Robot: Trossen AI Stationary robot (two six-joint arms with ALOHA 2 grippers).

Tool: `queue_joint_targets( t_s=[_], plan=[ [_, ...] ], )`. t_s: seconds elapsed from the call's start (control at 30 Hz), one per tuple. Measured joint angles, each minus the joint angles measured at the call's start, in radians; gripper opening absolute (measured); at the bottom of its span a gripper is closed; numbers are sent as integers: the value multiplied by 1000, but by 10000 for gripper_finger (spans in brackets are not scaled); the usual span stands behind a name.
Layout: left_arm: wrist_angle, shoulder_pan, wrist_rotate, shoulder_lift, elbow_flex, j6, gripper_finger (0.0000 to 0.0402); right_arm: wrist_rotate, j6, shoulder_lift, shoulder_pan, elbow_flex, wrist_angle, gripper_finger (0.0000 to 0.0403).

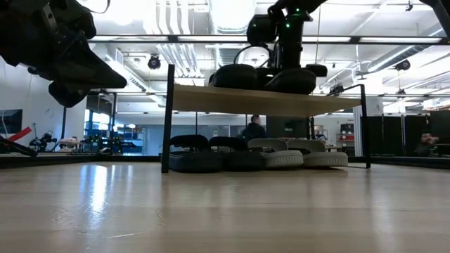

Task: Pick and place slides into the shelf
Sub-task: Adjust the slides under and on the shelf

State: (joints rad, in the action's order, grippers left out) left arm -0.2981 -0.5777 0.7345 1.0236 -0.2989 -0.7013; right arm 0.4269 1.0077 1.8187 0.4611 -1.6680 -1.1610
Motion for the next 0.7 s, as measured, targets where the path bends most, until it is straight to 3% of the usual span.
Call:
queue_joint_targets(
  t_s=[0.33, 0.4, 0.53, 0.7],
  plan=[
    [-6, 0, -1, 4, 0, -1, 0, 233, -3, -70, -41, -88, -75, 9],
    [-10, 0, -1, 4, 0, -1, 0, 178, -92, -93, -72, -118, -12, 9],
    [-8, 2, -2, 4, 0, -1, 0, -60, -249, -101, -162, -175, 143, 9],
    [-8, 3, -1, 4, 2, -2, 0, -87, -174, -31, -298, -253, 164, 9]
  ],
)
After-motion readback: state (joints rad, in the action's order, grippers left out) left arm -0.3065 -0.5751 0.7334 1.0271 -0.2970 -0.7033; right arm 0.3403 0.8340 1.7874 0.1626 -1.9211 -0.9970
